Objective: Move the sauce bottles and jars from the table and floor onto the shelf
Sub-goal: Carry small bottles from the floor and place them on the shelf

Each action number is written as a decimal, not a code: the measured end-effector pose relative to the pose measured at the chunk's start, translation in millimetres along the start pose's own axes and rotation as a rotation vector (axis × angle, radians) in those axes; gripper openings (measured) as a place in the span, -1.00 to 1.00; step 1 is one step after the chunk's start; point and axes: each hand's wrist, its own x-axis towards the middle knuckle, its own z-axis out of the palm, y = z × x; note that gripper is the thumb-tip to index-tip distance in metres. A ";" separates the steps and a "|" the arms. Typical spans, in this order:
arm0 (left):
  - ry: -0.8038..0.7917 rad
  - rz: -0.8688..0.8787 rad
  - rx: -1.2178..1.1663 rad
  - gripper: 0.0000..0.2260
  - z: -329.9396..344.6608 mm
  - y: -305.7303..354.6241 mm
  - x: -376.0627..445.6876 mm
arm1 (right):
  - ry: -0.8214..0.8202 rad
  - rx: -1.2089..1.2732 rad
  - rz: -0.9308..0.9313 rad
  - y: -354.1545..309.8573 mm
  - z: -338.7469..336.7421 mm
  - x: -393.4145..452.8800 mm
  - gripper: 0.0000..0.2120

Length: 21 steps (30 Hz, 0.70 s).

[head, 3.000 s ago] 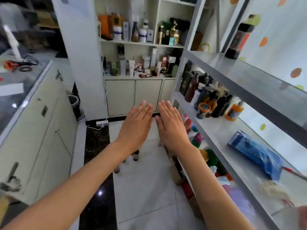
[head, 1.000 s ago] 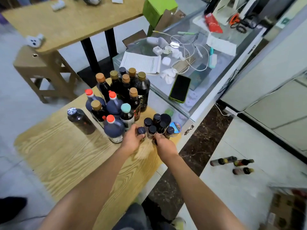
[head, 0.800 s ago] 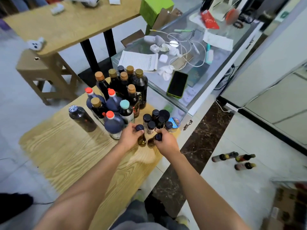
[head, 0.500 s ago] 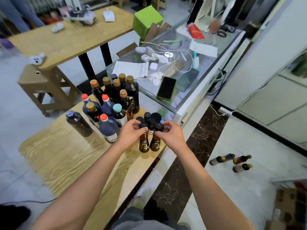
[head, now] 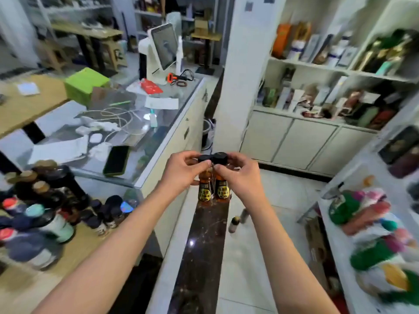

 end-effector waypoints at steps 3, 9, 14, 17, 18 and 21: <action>-0.151 0.068 -0.005 -0.74 90.4 39.8 2.0 | 0.179 -0.020 -0.020 -0.3 -96.7 -5.7 -0.78; -0.417 0.259 0.049 -0.75 256.3 97.5 -11.2 | 0.446 -0.095 -0.055 1.5 -263.1 -42.3 -0.81; -0.612 0.375 0.055 -0.81 368.0 143.8 -46.4 | 0.670 -0.159 -0.085 -2.9 -365.2 -85.9 -0.76; -0.722 0.434 0.059 -0.84 419.4 162.9 -65.7 | 0.803 -0.199 -0.095 -3.7 -409.5 -107.5 -0.80; -0.763 0.459 0.061 -0.84 436.5 168.7 -69.4 | 0.841 -0.229 -0.093 -3.4 -424.6 -114.0 -0.82; -0.867 0.480 0.042 -0.84 481.5 184.8 -81.1 | 0.910 -0.309 -0.066 -6.3 -465.8 -132.0 -0.83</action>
